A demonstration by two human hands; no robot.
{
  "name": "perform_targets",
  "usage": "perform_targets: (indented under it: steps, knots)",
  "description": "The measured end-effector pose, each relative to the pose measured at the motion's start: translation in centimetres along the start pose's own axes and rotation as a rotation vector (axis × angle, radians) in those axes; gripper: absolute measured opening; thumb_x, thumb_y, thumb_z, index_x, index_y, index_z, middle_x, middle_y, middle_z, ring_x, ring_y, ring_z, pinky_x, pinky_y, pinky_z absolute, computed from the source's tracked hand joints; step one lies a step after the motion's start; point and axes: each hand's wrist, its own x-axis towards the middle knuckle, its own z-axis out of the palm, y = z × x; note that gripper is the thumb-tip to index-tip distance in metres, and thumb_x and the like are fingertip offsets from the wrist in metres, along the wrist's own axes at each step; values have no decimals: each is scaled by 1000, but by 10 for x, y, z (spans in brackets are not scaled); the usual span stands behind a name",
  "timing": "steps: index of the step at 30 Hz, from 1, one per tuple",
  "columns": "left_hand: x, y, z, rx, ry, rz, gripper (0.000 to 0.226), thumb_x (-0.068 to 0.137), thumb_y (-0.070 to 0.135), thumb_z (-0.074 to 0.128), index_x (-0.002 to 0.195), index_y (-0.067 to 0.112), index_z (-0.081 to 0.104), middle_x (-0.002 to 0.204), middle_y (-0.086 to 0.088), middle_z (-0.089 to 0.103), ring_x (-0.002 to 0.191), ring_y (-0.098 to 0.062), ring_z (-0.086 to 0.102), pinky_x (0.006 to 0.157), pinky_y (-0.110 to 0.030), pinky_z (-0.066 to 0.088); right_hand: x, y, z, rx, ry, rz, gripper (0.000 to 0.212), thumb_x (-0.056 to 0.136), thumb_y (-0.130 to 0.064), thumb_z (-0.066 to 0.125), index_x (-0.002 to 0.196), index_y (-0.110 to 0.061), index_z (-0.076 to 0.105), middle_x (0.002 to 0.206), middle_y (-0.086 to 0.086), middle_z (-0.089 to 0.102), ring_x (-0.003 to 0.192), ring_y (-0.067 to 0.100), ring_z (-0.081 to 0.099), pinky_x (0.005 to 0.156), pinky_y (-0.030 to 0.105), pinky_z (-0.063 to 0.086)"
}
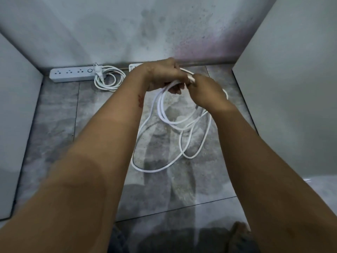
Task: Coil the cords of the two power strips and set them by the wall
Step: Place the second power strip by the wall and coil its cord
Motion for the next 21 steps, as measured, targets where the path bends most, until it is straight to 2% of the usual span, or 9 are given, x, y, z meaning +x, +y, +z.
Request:
perform_targets:
  steps: [3, 5, 7, 8, 10, 13, 15, 18, 21]
  knots:
    - [1, -27, -5, 84, 27, -107, 20, 86, 32, 70, 81, 14, 65, 68, 0, 67, 72, -18, 64, 76, -33, 51, 3, 12, 1, 299, 34, 135, 24, 98, -26, 38, 92, -15, 59, 87, 14, 63, 91, 38, 64, 77, 39, 52]
    - [0, -47, -1, 68, 19, -199, 26, 85, 41, 69, 85, 15, 66, 77, 0, 68, 79, -16, 62, 85, -34, 46, 7, 19, 0, 459, 89, 247, 30, 97, -25, 37, 72, -16, 51, 68, 6, 54, 74, 33, 62, 66, 36, 52]
    - [-3, -58, 7, 31, 2, -283, 33, 86, 50, 62, 86, 18, 66, 88, 1, 68, 88, -15, 60, 88, -31, 38, 11, 23, 0, 544, 133, 316, 30, 99, -24, 36, 74, -16, 52, 64, 4, 49, 61, 28, 56, 61, 36, 48]
    - [-4, -60, 12, 7, -3, -302, 34, 87, 52, 59, 83, 19, 65, 90, 1, 67, 88, -14, 59, 85, -29, 35, 12, 24, 2, 594, 146, 351, 27, 100, -24, 36, 83, -13, 54, 65, 5, 49, 56, 27, 54, 59, 36, 48]
    - [-2, -59, 19, -131, 21, -291, 34, 89, 49, 57, 76, 18, 63, 83, 1, 69, 82, -15, 60, 81, -27, 39, 10, 24, 7, 743, 163, 445, 22, 101, -26, 36, 97, -10, 51, 71, 8, 49, 50, 24, 50, 54, 34, 47]
    - [7, -51, 22, -614, 158, -209, 20, 95, 26, 58, 83, 10, 59, 61, -3, 68, 64, -18, 67, 74, -30, 56, 1, 15, 18, 1121, 121, 654, 23, 103, -24, 39, 87, -10, 49, 70, 7, 46, 53, 19, 47, 52, 33, 47]
    - [13, -48, 20, -792, 243, -158, 10, 97, 14, 56, 88, 9, 56, 53, -1, 59, 48, -15, 62, 71, -32, 58, -7, 9, 28, 1262, 48, 762, 25, 103, -26, 42, 85, -9, 49, 71, 8, 49, 56, 21, 53, 56, 34, 49]
    - [15, -50, 16, -832, 284, -144, 14, 96, 11, 57, 83, 13, 53, 46, 5, 40, 35, -8, 40, 49, -23, 49, -10, 8, 39, 1298, -56, 756, 25, 102, -27, 47, 85, -8, 49, 71, 10, 51, 56, 22, 55, 67, 40, 53]
    - [13, -53, 12, -989, 249, -118, 22, 93, 22, 62, 76, 16, 48, 44, 8, 28, 31, -5, 23, 38, -17, 35, -9, 11, 40, 1185, -117, 640, 18, 101, -25, 50, 93, -9, 49, 79, 10, 54, 61, 20, 58, 62, 39, 56]
